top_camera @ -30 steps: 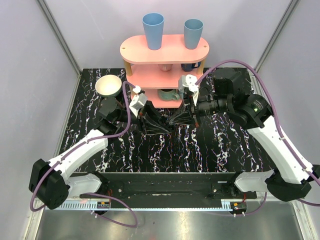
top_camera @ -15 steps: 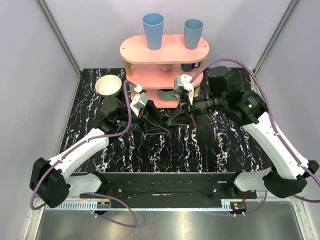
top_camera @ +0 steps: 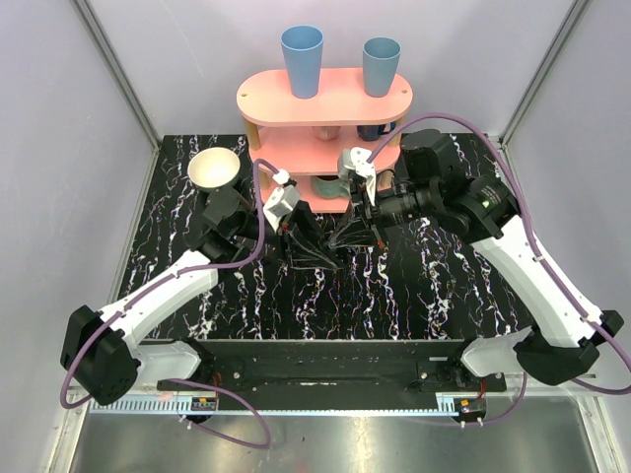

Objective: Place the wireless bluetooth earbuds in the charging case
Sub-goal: Insert the left earbud into the left side groove of the charging case.

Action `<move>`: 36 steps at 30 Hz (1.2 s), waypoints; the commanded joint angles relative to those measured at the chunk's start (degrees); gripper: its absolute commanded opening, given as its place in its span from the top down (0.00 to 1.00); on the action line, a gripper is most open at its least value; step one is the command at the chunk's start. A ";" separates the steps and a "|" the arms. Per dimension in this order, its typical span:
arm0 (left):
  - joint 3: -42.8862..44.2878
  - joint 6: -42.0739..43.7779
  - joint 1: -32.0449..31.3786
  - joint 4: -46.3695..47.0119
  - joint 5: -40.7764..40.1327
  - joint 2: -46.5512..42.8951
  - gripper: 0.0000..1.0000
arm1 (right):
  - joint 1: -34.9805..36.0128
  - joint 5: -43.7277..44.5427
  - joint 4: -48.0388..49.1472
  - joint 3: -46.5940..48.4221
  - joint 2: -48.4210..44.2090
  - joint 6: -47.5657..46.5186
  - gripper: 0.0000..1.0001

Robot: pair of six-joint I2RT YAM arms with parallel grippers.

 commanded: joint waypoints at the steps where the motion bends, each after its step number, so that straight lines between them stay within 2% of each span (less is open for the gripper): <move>1: 3.80 0.47 -0.99 2.41 1.14 0.16 1.00 | 0.32 -0.56 -2.90 2.72 2.19 -1.09 1.00; 23: 4.24 1.88 -1.08 0.39 0.79 -0.46 1.00 | 0.41 2.17 -12.66 7.38 5.71 -3.20 1.00; 36: 4.60 4.16 -1.35 -2.68 0.08 -0.20 1.00 | 1.99 2.96 -12.84 8.17 8.70 -1.53 1.00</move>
